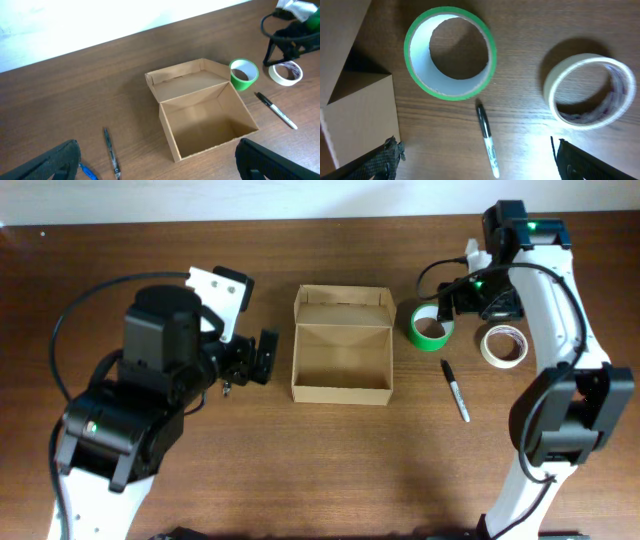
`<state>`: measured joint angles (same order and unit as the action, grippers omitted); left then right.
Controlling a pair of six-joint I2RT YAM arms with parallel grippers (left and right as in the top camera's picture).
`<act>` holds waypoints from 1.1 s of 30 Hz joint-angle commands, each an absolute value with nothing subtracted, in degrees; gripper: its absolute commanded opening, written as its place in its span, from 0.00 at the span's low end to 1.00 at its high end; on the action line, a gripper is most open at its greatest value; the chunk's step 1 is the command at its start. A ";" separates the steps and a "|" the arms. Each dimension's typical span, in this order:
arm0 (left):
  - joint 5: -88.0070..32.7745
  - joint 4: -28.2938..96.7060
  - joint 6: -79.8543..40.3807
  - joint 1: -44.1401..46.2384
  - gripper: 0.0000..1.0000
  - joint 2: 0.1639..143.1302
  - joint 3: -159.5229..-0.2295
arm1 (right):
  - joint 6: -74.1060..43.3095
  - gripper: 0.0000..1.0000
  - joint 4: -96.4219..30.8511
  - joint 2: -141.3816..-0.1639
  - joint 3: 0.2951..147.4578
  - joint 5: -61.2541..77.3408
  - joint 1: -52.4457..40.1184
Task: Pack container
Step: 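Move the right gripper over the green tape roll, then lower the right gripper and grasp the green tape roll's rim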
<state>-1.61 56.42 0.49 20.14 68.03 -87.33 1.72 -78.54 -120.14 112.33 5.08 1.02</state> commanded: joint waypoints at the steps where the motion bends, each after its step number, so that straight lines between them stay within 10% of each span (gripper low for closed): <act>1: -1.04 56.71 1.63 20.36 0.99 70.15 -88.33 | 2.79 0.99 -77.91 -121.14 112.57 7.81 0.78; 33: -1.10 56.66 1.83 20.36 0.99 71.29 -88.33 | 2.81 0.74 -75.18 -131.00 112.40 8.56 0.71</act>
